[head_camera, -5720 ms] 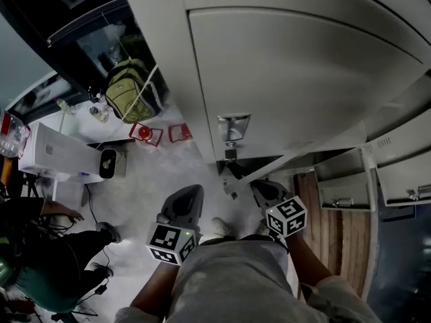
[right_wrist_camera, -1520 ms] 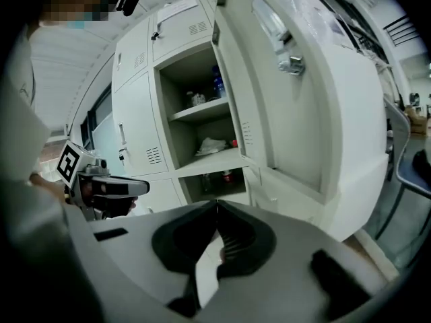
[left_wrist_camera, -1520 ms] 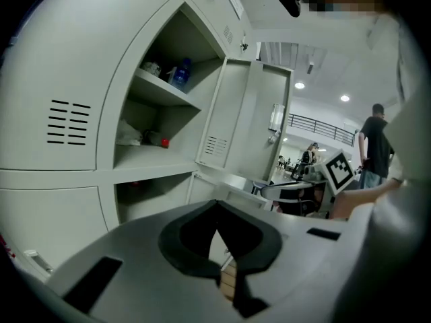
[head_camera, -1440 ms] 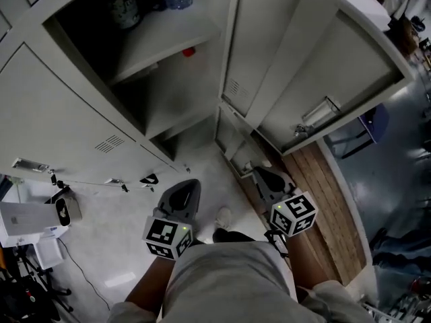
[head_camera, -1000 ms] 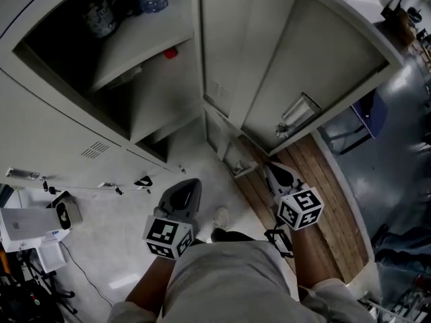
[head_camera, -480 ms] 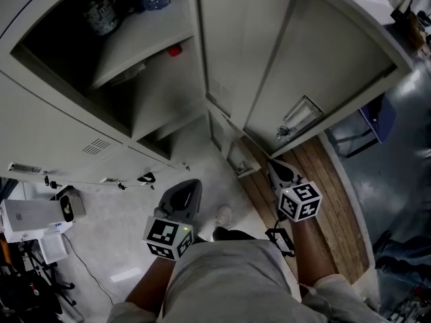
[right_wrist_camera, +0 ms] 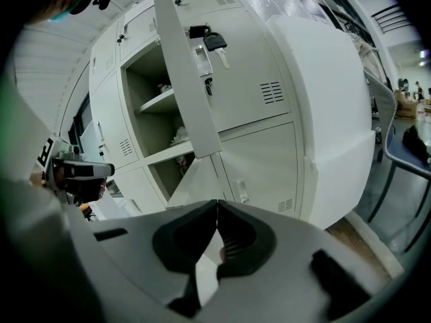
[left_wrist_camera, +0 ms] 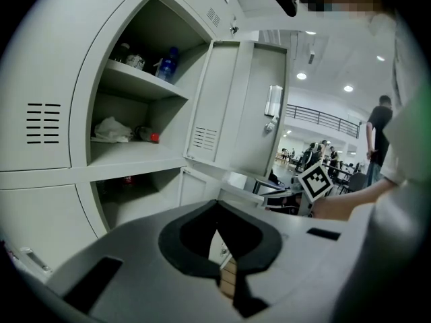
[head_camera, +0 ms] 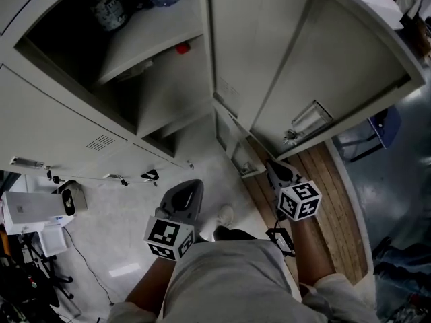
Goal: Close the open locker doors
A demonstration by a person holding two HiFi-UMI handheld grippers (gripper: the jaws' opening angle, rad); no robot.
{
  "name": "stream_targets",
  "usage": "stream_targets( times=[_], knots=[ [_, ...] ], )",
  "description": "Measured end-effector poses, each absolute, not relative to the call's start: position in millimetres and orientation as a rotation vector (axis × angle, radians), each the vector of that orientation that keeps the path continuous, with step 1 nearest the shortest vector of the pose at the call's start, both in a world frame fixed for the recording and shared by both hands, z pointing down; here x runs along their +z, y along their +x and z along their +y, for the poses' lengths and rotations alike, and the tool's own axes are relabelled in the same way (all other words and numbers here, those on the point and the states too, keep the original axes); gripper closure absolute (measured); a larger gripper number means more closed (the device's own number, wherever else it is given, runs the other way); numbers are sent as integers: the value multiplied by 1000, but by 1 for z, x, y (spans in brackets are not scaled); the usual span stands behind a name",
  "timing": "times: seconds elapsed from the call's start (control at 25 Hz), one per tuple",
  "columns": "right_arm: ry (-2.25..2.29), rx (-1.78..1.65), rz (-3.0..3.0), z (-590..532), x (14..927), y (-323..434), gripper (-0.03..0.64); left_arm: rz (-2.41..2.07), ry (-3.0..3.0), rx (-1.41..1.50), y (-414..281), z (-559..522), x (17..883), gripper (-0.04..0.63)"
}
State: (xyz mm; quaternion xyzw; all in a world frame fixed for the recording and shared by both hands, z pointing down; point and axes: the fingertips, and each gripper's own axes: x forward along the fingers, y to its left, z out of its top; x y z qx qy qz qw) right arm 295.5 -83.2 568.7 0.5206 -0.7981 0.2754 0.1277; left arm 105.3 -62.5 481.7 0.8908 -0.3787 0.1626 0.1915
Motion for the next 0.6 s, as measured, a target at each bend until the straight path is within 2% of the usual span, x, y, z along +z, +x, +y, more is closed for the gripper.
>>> stream_targets(
  times=[0.6],
  knots=[
    [1466,789,-2339,-73,569,261,589,-1105,2482,438,76,-52,480,581]
  ],
)
